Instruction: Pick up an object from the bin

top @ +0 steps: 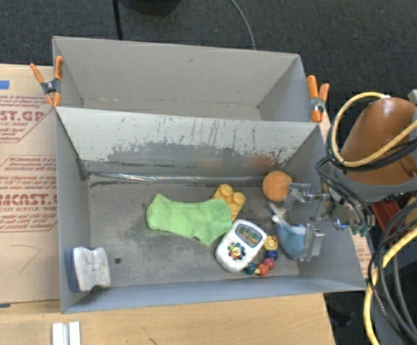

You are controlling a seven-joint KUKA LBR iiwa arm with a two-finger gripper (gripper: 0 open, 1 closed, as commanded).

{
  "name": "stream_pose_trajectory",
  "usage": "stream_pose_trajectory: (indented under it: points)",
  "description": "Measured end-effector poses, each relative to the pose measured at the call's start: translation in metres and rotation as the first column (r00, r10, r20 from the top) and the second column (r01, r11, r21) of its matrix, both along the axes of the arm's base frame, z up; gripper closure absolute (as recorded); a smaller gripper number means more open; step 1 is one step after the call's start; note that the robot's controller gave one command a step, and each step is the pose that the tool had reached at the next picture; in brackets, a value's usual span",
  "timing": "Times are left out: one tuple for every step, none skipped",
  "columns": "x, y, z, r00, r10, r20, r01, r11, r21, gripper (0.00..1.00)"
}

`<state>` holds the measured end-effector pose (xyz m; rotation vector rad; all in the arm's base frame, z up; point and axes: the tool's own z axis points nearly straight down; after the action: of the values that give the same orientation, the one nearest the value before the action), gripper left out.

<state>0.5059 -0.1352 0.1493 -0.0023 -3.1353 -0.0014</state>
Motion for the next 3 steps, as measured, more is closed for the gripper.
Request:
stream_pose_trajectory:
  points:
    - [0.002, 0.0, 0.005, 1.0, 0.001, 0.007, -0.001, 1.0, -0.001, 0.0]
    - [0.0, 0.02, -0.026, 0.998, 0.062, 0.011, -0.062, 0.998, -0.004, 0.0]
    - [0.008, 0.037, -0.065, 0.973, 0.231, 0.007, -0.231, 0.973, -0.001, 0.0]
